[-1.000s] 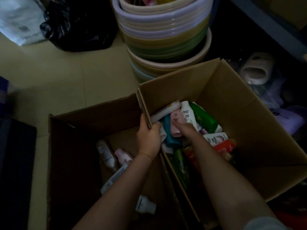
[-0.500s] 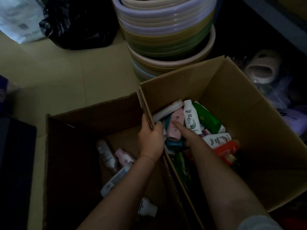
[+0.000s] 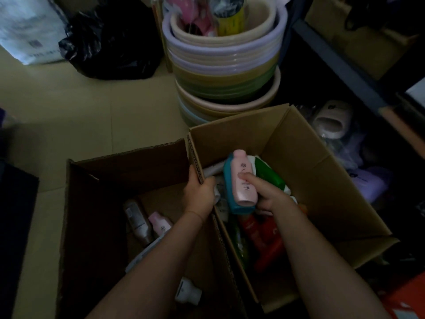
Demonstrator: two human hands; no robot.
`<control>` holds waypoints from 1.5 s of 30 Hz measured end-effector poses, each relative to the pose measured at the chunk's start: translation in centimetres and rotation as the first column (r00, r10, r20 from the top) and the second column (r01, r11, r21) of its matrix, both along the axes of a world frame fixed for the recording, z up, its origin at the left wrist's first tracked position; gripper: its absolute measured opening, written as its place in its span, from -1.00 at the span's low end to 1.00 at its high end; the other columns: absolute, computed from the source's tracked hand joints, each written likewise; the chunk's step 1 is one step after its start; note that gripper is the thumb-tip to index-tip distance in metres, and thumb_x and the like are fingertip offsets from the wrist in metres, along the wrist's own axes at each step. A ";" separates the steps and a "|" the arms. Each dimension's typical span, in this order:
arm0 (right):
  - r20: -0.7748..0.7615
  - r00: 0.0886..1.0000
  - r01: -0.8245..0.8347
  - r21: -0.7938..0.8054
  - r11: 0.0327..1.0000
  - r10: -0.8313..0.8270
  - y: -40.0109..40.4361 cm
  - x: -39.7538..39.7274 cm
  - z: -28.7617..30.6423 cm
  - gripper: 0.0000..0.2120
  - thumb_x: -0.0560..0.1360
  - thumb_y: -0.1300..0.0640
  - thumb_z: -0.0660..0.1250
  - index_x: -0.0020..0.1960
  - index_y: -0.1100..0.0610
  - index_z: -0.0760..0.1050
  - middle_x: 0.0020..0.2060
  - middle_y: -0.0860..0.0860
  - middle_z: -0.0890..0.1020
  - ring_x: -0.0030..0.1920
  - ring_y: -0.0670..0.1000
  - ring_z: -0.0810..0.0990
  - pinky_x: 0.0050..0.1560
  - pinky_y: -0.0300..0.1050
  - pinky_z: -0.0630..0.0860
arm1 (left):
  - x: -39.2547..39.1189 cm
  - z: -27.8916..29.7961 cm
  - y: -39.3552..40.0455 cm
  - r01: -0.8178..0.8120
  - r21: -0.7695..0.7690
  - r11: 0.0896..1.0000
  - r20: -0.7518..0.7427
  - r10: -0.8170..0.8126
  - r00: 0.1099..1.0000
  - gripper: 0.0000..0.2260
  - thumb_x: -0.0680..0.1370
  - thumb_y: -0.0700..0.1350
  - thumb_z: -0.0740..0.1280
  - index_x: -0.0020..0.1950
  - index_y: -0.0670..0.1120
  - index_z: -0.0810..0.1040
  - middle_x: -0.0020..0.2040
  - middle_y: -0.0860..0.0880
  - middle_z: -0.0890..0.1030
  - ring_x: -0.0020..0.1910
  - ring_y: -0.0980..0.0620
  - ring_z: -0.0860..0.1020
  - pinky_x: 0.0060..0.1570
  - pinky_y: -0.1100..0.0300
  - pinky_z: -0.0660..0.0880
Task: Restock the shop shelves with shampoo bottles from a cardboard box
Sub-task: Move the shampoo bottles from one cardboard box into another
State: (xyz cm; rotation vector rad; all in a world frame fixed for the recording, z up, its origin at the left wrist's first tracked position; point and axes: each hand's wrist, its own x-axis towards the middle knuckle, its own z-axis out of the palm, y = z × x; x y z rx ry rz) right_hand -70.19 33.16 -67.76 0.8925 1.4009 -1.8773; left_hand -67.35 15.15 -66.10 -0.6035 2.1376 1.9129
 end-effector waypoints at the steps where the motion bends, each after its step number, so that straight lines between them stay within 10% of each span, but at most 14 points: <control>1: -0.046 0.999 0.020 -0.021 1.000 -0.021 -0.1 0.4 1.9 -0.68 0.51 0.06 0.40 0.21 0.15 0.52 -0.03 0.17 0.67 -0.04 0.13 0.64 -0.04 0.05 0.57 | 0.0 0.3 -0.3 0.029 0.009 1.000 0.014 -0.029 0.999 -0.52 0.59 -0.02 0.30 0.50 0.19 0.33 0.25 0.06 0.58 0.18 -0.01 0.55 0.15 0.13 0.41; 8: -0.420 0.908 -0.103 -0.236 0.966 -0.006 -6.2 3.9 12.9 -0.26 -0.03 0.01 0.67 0.10 0.16 0.56 -0.19 0.10 0.73 -0.23 0.02 0.72 -0.29 -0.07 0.66 | 5.1 2.4 -8.0 -0.095 -0.302 0.949 -0.203 0.033 0.979 -0.68 0.66 -0.11 0.24 0.41 -0.13 0.47 0.36 -0.10 0.50 0.34 0.01 0.44 0.21 0.36 0.26; 12: -0.451 0.888 -0.230 -0.265 0.937 0.091 -14.7 4.6 12.4 -0.59 0.28 0.18 0.50 0.11 0.14 0.54 -0.15 0.09 0.73 -0.19 0.01 0.72 -0.14 -0.05 0.68 | 6.8 2.3 -15.5 -0.350 -0.757 0.552 -0.329 0.141 0.934 -0.57 0.44 -0.06 0.19 0.26 -0.15 0.56 0.31 -0.23 0.51 0.35 -0.25 0.43 0.40 -0.15 0.24; 15: -0.412 0.886 -0.289 -0.129 0.949 0.214 -21.4 5.1 7.2 -0.46 0.38 0.15 0.44 0.34 0.12 0.44 0.08 0.12 0.68 -0.02 0.05 0.70 0.02 -0.01 0.65 | 8.2 2.1 -20.1 -0.303 -0.872 0.385 -0.217 0.250 0.944 -0.43 0.37 -0.03 0.20 0.37 -0.17 0.47 0.39 -0.32 0.43 0.38 -0.33 0.39 0.39 -0.27 0.21; 18: -0.233 0.913 -0.323 0.095 0.942 0.336 -24.9 6.9 0.4 -0.09 0.19 -0.10 0.52 0.47 0.07 0.28 0.16 0.08 0.62 0.05 0.08 0.67 0.16 0.11 0.59 | 9.7 1.5 -22.6 -0.183 -0.883 0.432 -0.056 0.291 0.955 -0.42 0.48 -0.06 0.27 0.50 -0.14 0.31 0.33 -0.27 0.46 0.29 -0.26 0.45 0.27 -0.13 0.35; 22: -0.017 0.960 -0.268 0.230 0.935 0.279 -25.5 9.6 -5.1 -0.30 0.46 0.03 0.45 0.48 0.13 0.20 0.22 0.14 0.54 0.13 0.16 0.58 0.20 0.07 0.54 | 10.0 1.1 -23.4 -0.201 -0.878 0.435 -0.088 0.266 0.960 -0.40 0.54 0.01 0.30 0.55 -0.06 0.21 0.37 -0.17 0.41 0.32 -0.16 0.41 0.25 -0.02 0.37; 26: -0.126 0.934 -0.253 0.423 0.870 0.333 -24.6 8.2 -4.3 -0.63 0.55 0.18 0.32 0.32 0.21 0.37 0.05 0.13 0.56 -0.02 0.09 0.58 -0.06 -0.09 0.51 | 9.7 1.2 -23.0 -0.198 -0.886 0.419 -0.082 0.278 0.957 -0.39 0.54 0.04 0.30 0.55 -0.06 0.21 0.38 -0.18 0.41 0.32 -0.15 0.41 0.26 -0.01 0.35; 31: -0.433 0.829 -0.245 0.286 0.927 0.352 -22.0 5.4 4.9 -0.90 0.62 0.17 0.23 0.00 0.10 0.52 -0.08 0.09 0.65 -0.16 0.01 0.65 -0.19 -0.21 0.53 | 8.1 1.5 -18.5 -0.254 -0.854 0.455 -0.237 0.095 0.967 -0.42 0.49 0.00 0.29 0.48 -0.16 0.33 0.47 -0.31 0.30 0.45 -0.30 0.29 0.44 -0.14 0.19; 36: -0.611 0.790 0.081 0.195 0.977 0.056 -13.3 2.6 10.6 -0.80 0.62 0.26 0.17 -0.07 0.16 0.55 -0.26 0.09 0.63 -0.34 0.00 0.62 -0.26 -0.17 0.56 | 5.2 2.5 -8.3 0.027 -0.501 0.865 -0.216 -0.155 0.964 -0.56 0.61 -0.06 0.29 0.46 -0.16 0.38 0.41 -0.19 0.42 0.39 -0.13 0.39 0.30 0.21 0.25; 40: -0.379 0.917 0.280 0.397 0.874 -0.121 -5.3 -0.3 4.9 -0.83 0.60 0.19 0.20 -0.07 0.20 0.54 -0.23 0.14 0.58 -0.22 0.12 0.57 -0.19 -0.03 0.53 | 1.1 3.8 -2.0 0.065 -0.198 0.978 -0.080 -0.082 0.993 -0.35 0.55 0.15 0.30 0.57 0.00 0.19 0.47 -0.08 0.38 0.40 -0.12 0.40 0.38 0.02 0.34; 45: -0.015 1.000 0.008 0.623 0.782 0.002 -0.1 -2.7 -5.9 -0.58 0.50 0.02 0.32 0.25 0.27 0.48 0.10 0.22 0.60 0.10 0.24 0.59 0.10 0.09 0.53 | -1.8 3.5 2.1 0.023 -0.372 0.928 0.017 -0.018 1.000 -0.21 0.57 0.10 0.34 0.62 0.10 -0.10 0.46 -0.14 0.38 0.30 -0.23 0.49 0.19 -0.07 0.47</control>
